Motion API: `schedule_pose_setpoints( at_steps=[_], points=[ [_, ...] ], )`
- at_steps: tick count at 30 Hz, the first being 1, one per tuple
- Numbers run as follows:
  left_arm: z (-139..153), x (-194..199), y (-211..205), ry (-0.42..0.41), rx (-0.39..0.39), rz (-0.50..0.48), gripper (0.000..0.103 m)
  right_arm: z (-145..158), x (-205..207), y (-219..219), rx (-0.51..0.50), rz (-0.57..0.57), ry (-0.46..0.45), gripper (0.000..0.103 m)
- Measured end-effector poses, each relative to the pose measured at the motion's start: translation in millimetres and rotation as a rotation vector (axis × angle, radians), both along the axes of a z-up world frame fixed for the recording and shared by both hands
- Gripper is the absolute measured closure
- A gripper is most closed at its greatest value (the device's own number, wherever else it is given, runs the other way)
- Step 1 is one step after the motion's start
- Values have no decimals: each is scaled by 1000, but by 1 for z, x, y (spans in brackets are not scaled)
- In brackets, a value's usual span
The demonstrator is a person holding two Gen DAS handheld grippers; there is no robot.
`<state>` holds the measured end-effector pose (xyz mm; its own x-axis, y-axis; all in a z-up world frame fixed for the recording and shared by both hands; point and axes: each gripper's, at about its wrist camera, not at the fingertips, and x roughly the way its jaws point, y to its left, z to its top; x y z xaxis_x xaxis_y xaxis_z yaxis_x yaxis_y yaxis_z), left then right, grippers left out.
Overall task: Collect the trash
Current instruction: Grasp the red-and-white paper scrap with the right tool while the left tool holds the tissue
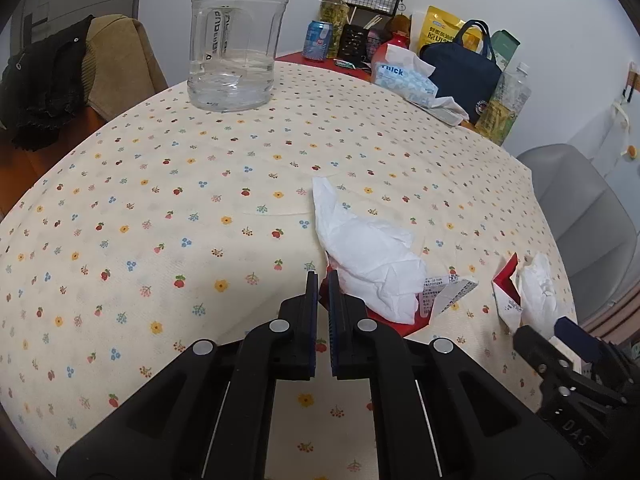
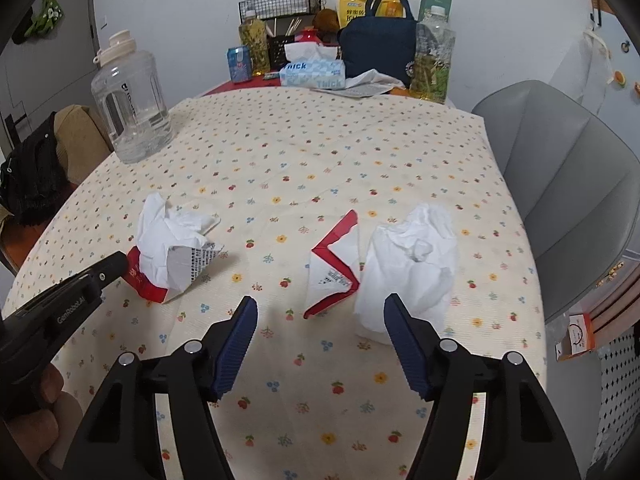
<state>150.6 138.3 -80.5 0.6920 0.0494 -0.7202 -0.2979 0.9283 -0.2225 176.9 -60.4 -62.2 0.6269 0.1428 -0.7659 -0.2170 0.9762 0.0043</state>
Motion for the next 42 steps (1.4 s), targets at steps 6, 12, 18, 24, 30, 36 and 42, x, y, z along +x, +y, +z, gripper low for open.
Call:
schedule_pose_setpoints(
  at_steps=[6, 12, 18, 24, 30, 36, 42],
  points=[
    [-2, 0, 1, -3, -2, 0, 98, -11, 6, 10, -23, 9, 25, 50],
    [-2, 0, 1, -3, -2, 1, 98, -12, 5, 10, -16, 25, 49, 93],
    [2, -2, -1, -10, -6, -1, 99, 6, -8, 5, -1, 33, 4, 94],
    [17, -13, -6, -39, -1, -8, 100, 18, -20, -4, 14, 26, -20, 94],
    [39, -26, -13, -86, 15, -21, 101, 35, -37, -11, 34, 27, -61, 94],
    [56, -40, -25, -122, 34, -39, 101, 50, -55, -24, 50, 9, -97, 94],
    [71, -54, -39, -153, 54, -61, 101, 63, -72, -40, 65, -8, -131, 94]
  ],
)
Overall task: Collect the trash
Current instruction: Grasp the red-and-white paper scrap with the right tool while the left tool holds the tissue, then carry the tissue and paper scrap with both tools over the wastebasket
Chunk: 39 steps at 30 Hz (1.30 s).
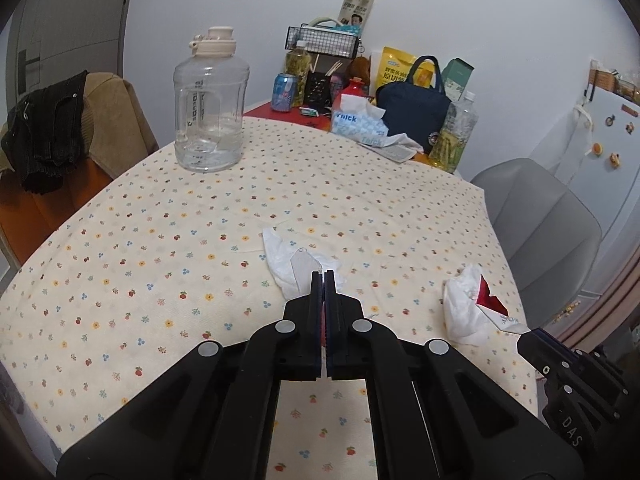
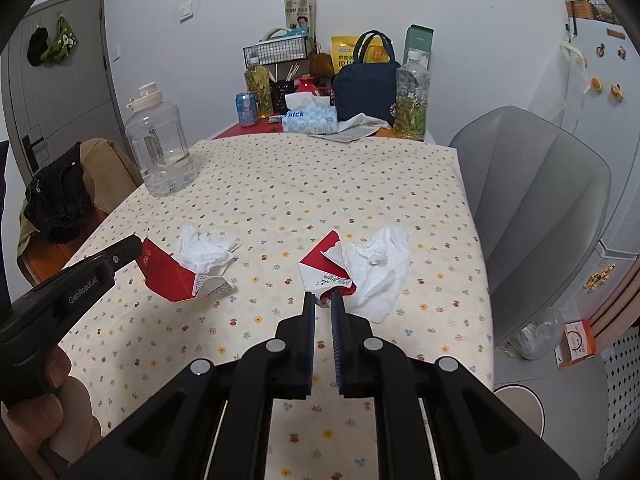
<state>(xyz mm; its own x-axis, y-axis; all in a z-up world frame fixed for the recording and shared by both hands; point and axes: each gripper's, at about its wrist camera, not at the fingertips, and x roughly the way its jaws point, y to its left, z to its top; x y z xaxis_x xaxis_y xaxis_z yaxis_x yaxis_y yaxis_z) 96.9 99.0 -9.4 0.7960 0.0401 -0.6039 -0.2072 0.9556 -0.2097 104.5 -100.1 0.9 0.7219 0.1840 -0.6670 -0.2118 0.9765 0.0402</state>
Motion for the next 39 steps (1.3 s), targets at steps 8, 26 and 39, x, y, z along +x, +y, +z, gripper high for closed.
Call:
schedule_pose_setpoints(
  at_steps=[8, 26, 39],
  points=[
    [11, -9, -34, -24, 25, -58, 101, 25, -28, -25, 25, -39, -58, 94],
    [30, -15, -123, -58, 87, -217, 101, 36, -60, -107, 58, -187, -90, 94],
    [33, -7, -194, -59, 114, -351, 101, 34, -72, -173, 74, -323, -94, 94]
  ],
)
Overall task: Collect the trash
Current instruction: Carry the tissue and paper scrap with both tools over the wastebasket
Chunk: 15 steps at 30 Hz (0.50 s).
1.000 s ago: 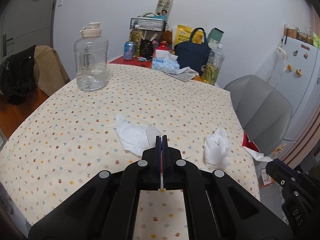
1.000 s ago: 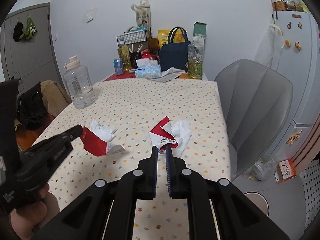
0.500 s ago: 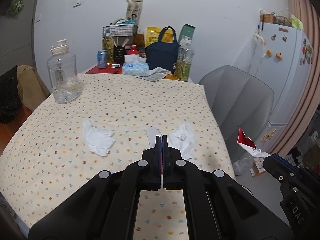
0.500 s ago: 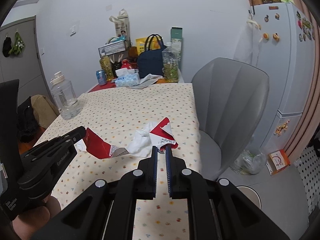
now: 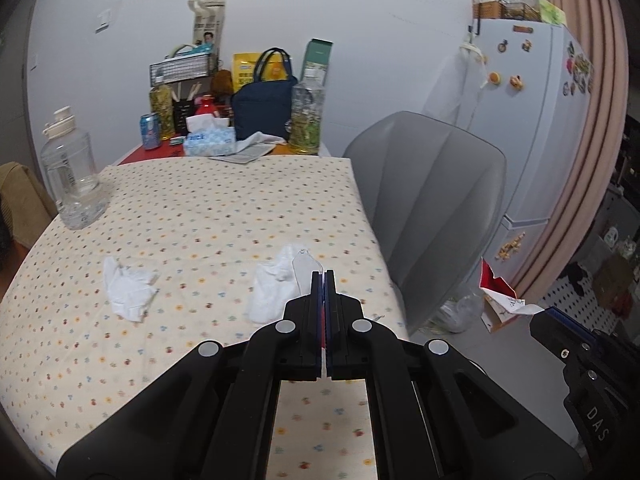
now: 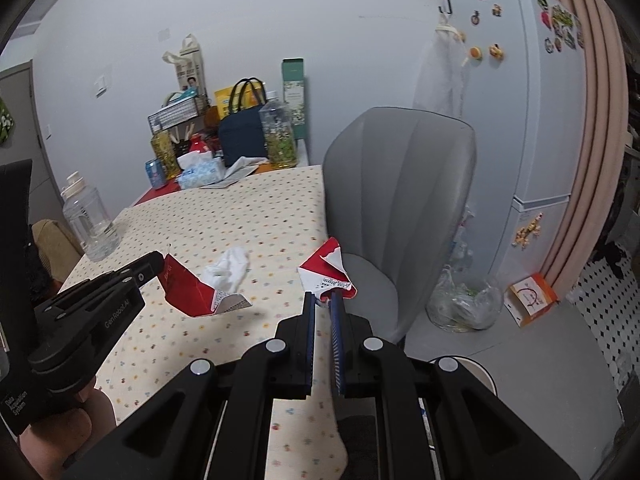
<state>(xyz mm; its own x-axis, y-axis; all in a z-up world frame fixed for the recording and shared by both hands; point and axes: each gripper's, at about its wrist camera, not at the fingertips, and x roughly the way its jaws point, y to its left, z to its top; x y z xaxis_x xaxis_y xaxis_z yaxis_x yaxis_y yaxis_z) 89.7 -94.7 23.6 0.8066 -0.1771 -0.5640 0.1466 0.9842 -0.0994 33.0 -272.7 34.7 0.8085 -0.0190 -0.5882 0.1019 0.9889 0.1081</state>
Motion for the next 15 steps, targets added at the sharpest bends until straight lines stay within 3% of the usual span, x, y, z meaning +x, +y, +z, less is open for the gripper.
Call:
schedule_pose_setpoints(
  at_steps=[15],
  points=[
    [-9, 8, -88, 25, 43, -155, 101, -15, -13, -77, 33, -150, 24, 94]
  ],
)
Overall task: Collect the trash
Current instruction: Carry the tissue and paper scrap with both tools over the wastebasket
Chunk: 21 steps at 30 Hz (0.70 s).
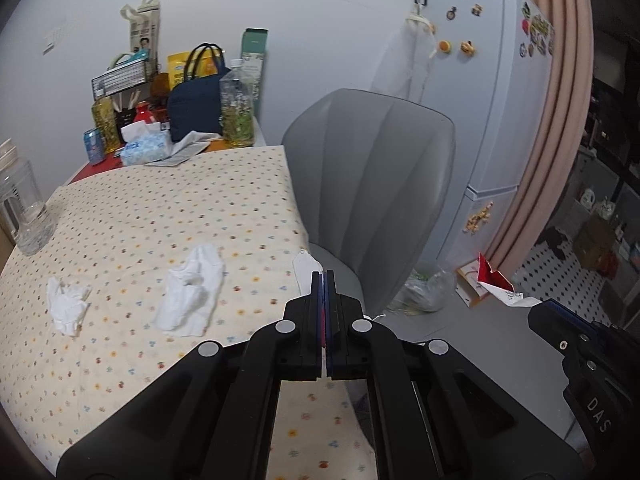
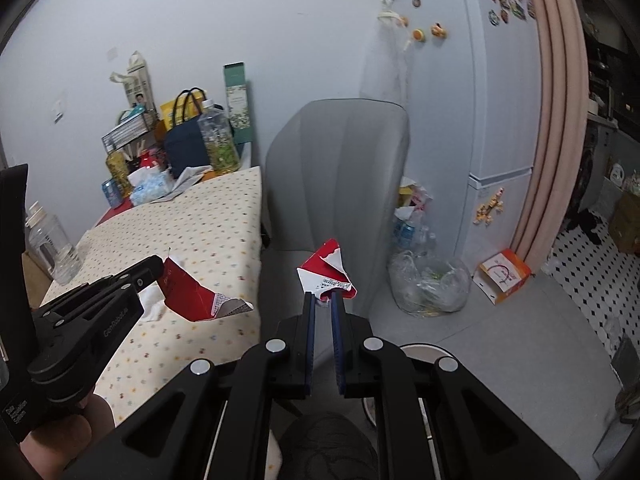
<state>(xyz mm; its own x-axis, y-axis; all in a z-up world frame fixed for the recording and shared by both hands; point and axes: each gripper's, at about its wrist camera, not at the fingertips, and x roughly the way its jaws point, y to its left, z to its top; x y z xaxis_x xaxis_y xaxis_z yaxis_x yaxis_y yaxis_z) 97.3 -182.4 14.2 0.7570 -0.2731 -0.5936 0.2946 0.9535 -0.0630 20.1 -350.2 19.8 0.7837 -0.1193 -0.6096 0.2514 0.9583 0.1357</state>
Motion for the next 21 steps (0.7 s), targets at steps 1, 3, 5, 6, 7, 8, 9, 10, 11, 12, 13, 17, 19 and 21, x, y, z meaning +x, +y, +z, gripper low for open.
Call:
schedule_pose_setpoints(
  at_steps=[1, 3, 5, 6, 7, 8, 9, 10, 11, 12, 13, 17, 19, 21],
  points=[
    [-1, 1, -6, 3, 5, -8, 101, -2, 0, -4, 3, -6, 3, 94],
    [-4, 2, -16, 9, 13, -21, 101, -7, 1, -13, 10, -21, 10, 94],
    [-8, 4, -26, 17, 24, -34, 101, -11, 0, -21, 19, -33, 17, 94],
    [-10, 5, -30, 20, 27, -39, 101, -14, 1, -25, 24, -41, 21, 94],
    [-11, 6, -34, 23, 32, -44, 101, -16, 2, -27, 28, -48, 24, 94],
    [-13, 6, -39, 26, 38, -50, 101, -18, 2, -31, 32, -54, 27, 94],
    [-15, 8, -44, 31, 43, -58, 101, -21, 2, -37, 38, -63, 32, 94],
    [-17, 9, -49, 34, 48, -64, 101, -24, 2, -41, 43, -71, 36, 94],
    [-19, 9, -53, 38, 52, -70, 101, -27, 2, -45, 46, -77, 39, 94],
    [-21, 10, -59, 43, 58, -77, 101, -30, 2, -50, 52, -87, 45, 94],
    [-23, 11, -64, 47, 64, -84, 101, -33, 2, -54, 56, -94, 49, 94],
    [-32, 14, -83, 62, 83, -112, 101, -45, 3, -73, 73, -125, 69, 94],
    [-35, 15, -91, 68, 89, -121, 101, -51, 3, -83, 82, -141, 77, 94],
    [-39, 16, -100, 75, 98, -131, 101, -57, 4, -92, 90, -155, 85, 94]
  ],
)
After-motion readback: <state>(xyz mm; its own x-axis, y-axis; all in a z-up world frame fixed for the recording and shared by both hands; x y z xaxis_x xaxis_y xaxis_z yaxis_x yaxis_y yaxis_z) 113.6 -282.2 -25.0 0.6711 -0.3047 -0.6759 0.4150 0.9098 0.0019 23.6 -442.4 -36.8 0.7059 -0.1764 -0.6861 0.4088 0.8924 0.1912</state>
